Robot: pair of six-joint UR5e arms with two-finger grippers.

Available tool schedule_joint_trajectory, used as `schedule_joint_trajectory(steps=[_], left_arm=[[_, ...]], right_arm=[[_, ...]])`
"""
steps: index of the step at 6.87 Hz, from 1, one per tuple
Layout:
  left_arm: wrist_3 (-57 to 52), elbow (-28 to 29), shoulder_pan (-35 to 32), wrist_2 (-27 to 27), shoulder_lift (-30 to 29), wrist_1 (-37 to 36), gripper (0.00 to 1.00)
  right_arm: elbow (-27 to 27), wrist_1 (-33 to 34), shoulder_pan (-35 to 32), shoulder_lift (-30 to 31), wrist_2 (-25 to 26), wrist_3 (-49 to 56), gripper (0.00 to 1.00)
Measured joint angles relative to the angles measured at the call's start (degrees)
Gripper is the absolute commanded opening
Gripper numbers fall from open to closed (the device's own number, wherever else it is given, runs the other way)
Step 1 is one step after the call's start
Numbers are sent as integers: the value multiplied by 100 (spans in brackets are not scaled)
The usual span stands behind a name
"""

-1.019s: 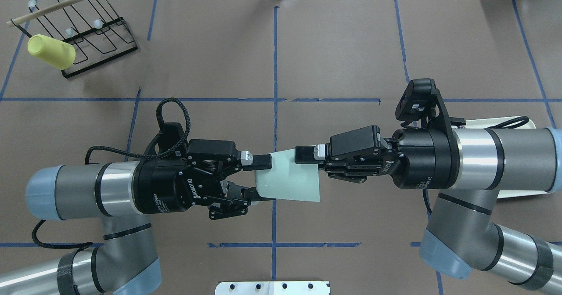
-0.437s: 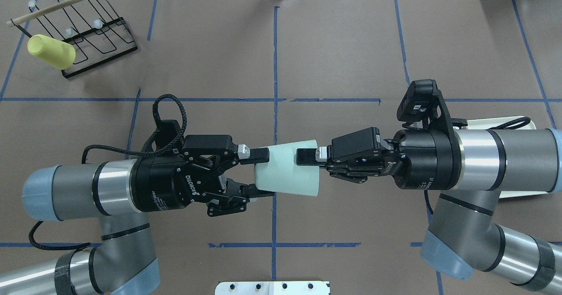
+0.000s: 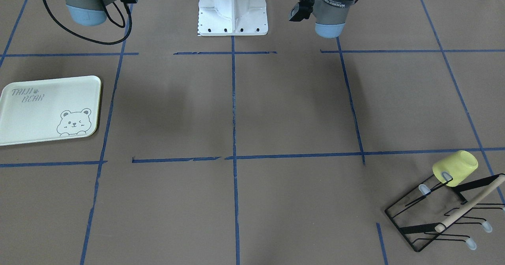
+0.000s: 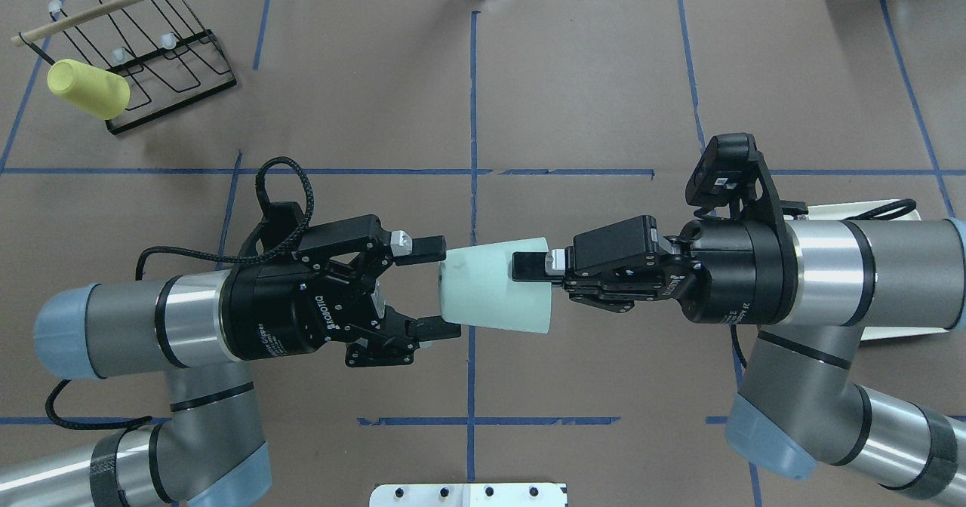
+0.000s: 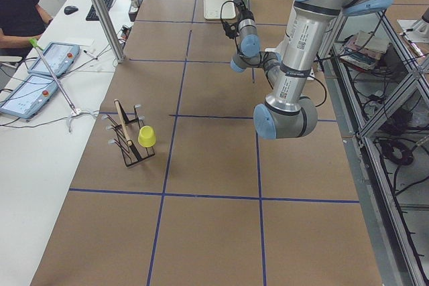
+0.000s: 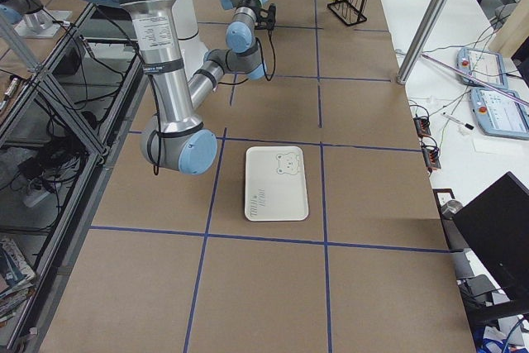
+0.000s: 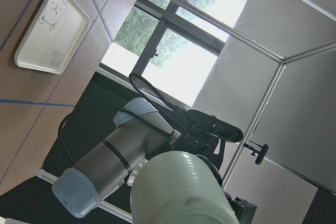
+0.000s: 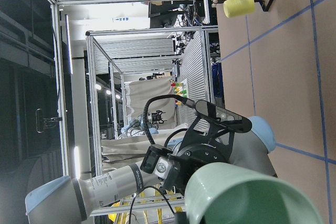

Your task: Left arm grabs green cup and hands to right arm on tray

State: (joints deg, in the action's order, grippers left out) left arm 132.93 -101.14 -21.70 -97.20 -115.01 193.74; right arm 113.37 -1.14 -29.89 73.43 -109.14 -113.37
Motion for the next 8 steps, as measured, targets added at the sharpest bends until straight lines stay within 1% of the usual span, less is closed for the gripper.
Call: schedule_joint_trajectory(steps=[1, 2, 3, 4, 5, 6, 7, 8], left_arm=[[-5, 3, -75, 29, 40, -58, 100], [-12, 20, -208, 70, 114, -146, 100], [-20, 69, -368, 85, 166, -237, 100], [-89, 84, -582, 76, 204, -535, 100], [-331, 19, -843, 20, 240, -1237, 100], [-831, -98, -1029, -87, 256, -2164, 100], [-1495, -219, -1143, -180, 264, -3184, 100], [-2144, -339, -1244, -217, 265, -4320, 100]], right_arm=[[24, -2, -109, 208, 0, -1, 0], [109, -6, -330, 563, -11, -1, 0], [220, -8, -647, 1033, -39, -1, 0], [231, -4, -1023, 1522, -80, 13, 0], [72, 4, -1464, 1921, -251, 105, 0], [-255, 9, -1989, 2111, -657, 303, 0], [-634, 183, -2599, 2176, -1190, 673, 0], [-868, 861, -3166, 2177, -1746, 1487, 0]])
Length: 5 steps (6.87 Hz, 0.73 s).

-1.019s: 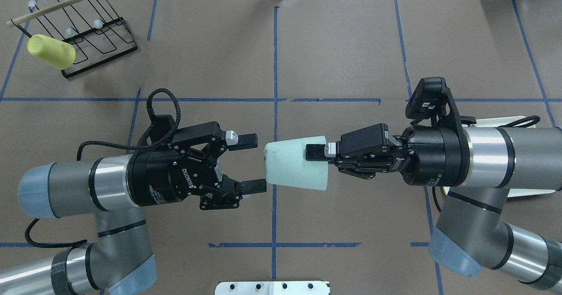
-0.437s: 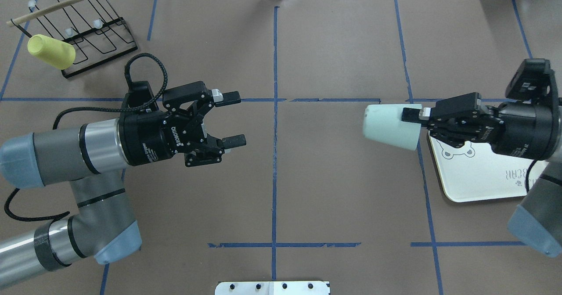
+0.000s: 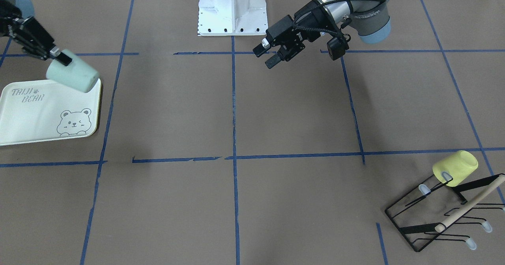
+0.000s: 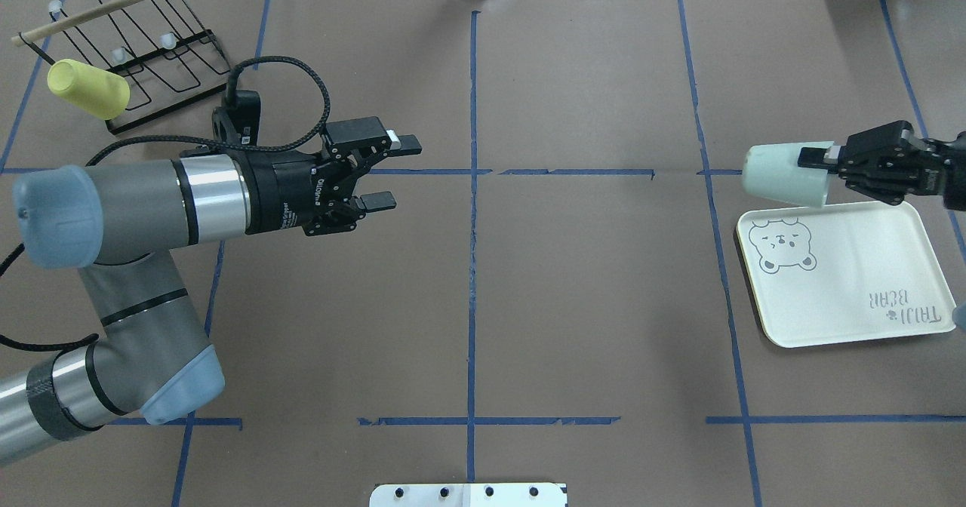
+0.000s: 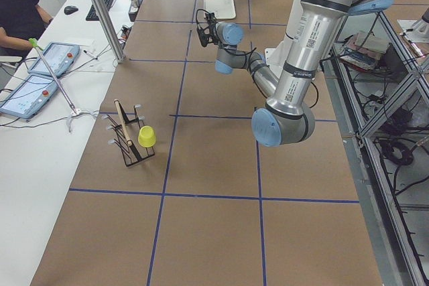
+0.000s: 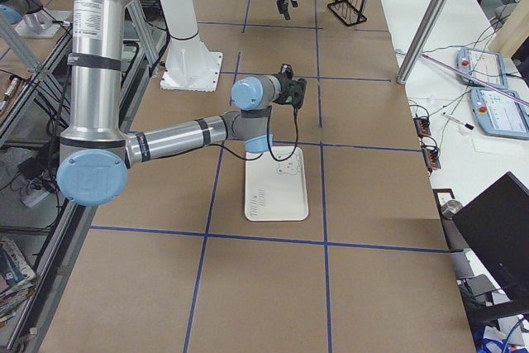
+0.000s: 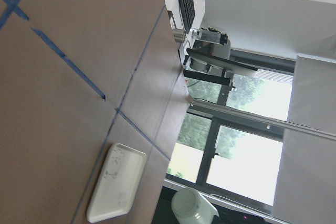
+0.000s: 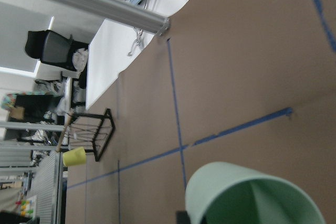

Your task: Left arm grabs green cup and hands to right arm on tray

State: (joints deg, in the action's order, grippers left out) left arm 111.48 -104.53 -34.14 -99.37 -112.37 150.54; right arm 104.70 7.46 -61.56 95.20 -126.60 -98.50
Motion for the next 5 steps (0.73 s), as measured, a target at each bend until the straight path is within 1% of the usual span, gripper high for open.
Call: schedule_joint_trajectory(steps=[1, 2, 4, 5], left_arm=[[-645, -172, -71, -4, -2, -1146, 100], [-1355, -418, -103, 6, -10, -2339, 100], [-2683, -866, -149, 21, -39, -4426, 100], [-3351, -1034, -173, 25, -59, -5336, 100]], right_arm=[[-44, 1017, -378, -8, -388, 1169, 0], [-22, 2009, -528, 8, -555, 2264, 0], [108, 3808, -523, 127, -634, 4127, 0], [227, 4764, -418, 192, -634, 4949, 0]])
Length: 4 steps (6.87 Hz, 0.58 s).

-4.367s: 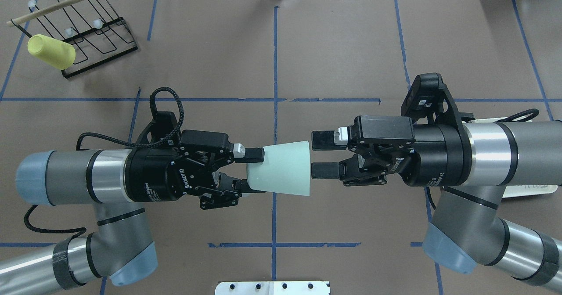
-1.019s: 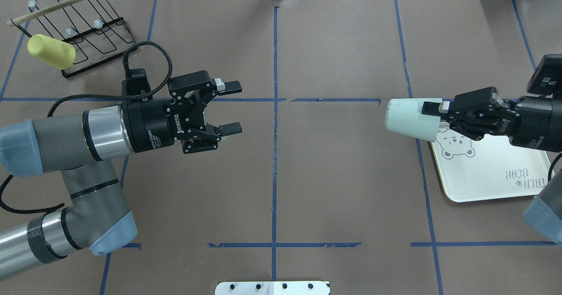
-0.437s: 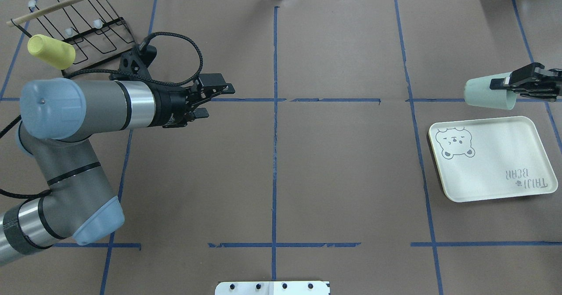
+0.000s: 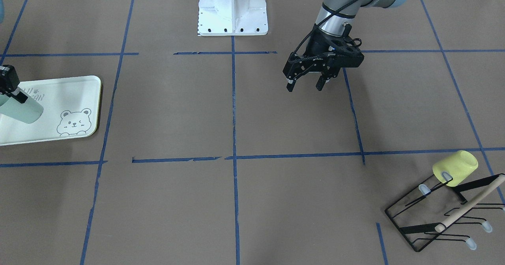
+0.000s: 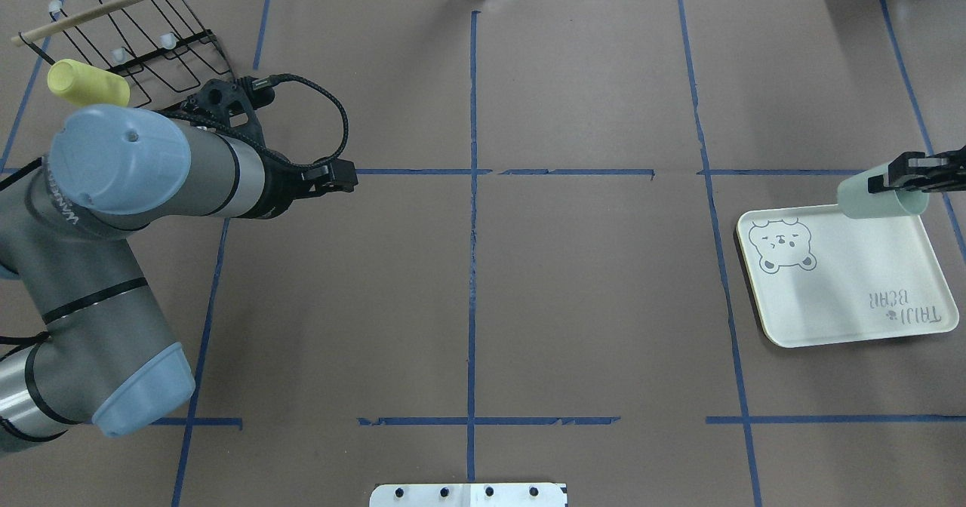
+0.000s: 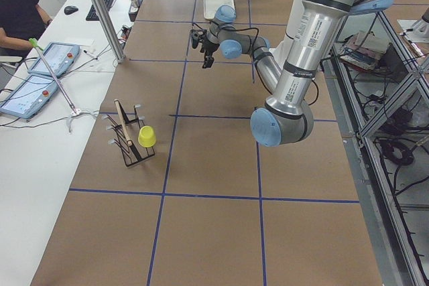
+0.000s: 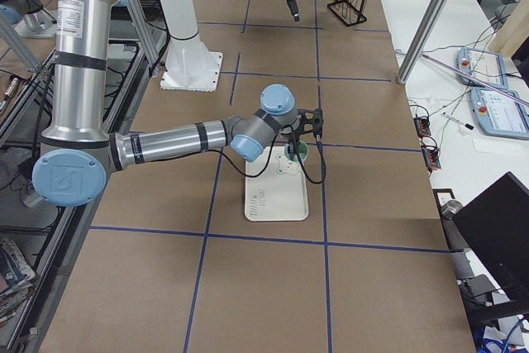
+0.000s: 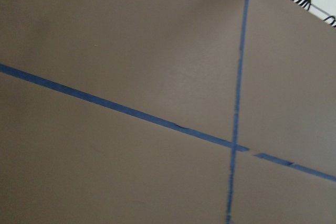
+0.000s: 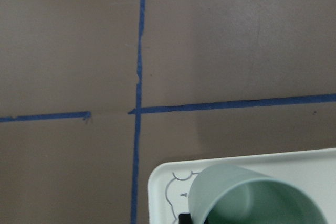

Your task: Left arm grabs green cup and hands to right arm on tray

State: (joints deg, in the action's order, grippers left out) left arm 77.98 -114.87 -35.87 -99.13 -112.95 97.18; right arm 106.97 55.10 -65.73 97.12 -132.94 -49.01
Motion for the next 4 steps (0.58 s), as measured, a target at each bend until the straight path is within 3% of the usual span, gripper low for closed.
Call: schedule_joint_trajectory(steps=[2, 4], left_arm=[[-824, -184, -67, 6, 3, -903, 100], [-955, -207, -84, 5, 2, -1030, 100]], right_arm=[[371, 1845, 379, 20, 209, 1287, 0], [369, 2309, 643, -20, 635, 1653, 1]])
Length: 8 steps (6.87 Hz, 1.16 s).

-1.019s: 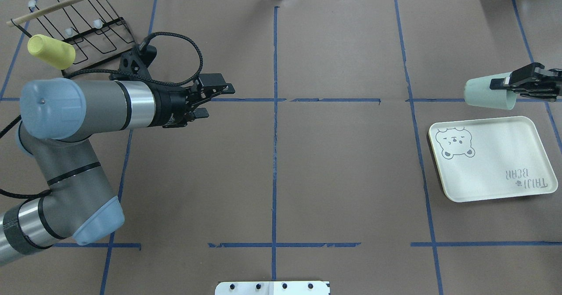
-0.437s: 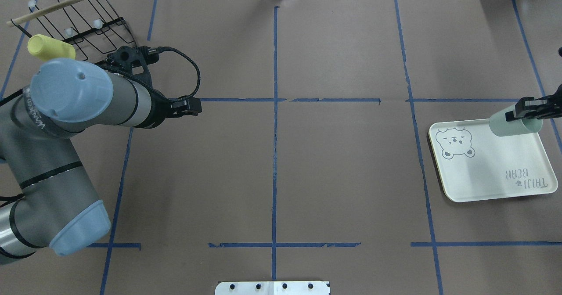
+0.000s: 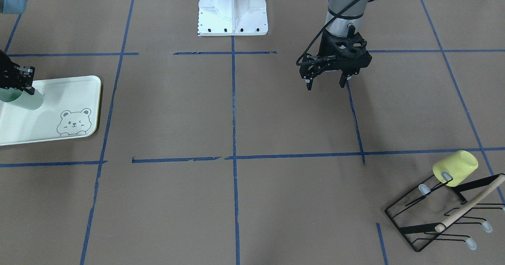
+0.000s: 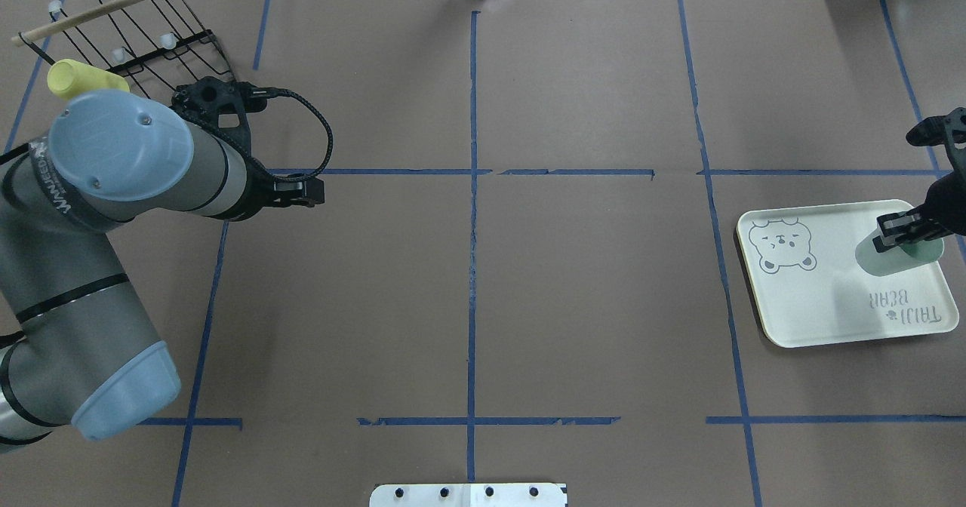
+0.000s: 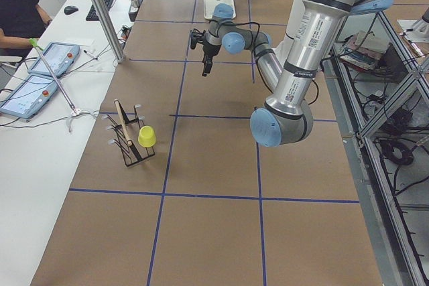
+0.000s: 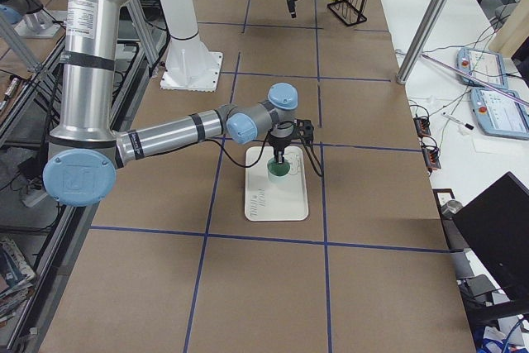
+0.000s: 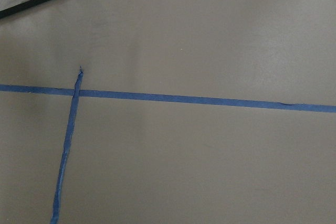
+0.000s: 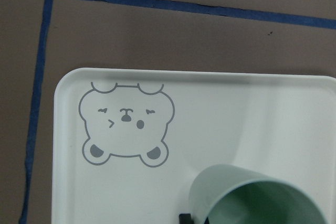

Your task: Left arm grabs green cup and hands to right arm on tray

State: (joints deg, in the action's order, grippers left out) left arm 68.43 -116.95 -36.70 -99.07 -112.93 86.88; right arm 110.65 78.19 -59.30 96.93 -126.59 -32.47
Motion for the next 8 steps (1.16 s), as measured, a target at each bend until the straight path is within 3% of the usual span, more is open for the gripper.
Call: schedule_joint_trajectory(steps=[4, 5, 6, 7, 8], left_arm=[[1, -83, -4, -7, -4, -21, 100], [3, -106, -3, -7, -2, -22, 100], [3, -110, -3, -9, 2, -22, 100], [3, -112, -4, -13, 5, -22, 100], [3, -114, -4, -14, 7, -24, 100]], right_arm=[[-461, -4, 212, -338, 92, -8, 12], [-477, -11, 267, -346, 108, -9, 37], [-480, -16, 326, -348, 129, -9, 86], [-481, -20, 383, -349, 143, -9, 100], [-466, -22, 419, -348, 175, -15, 100]])
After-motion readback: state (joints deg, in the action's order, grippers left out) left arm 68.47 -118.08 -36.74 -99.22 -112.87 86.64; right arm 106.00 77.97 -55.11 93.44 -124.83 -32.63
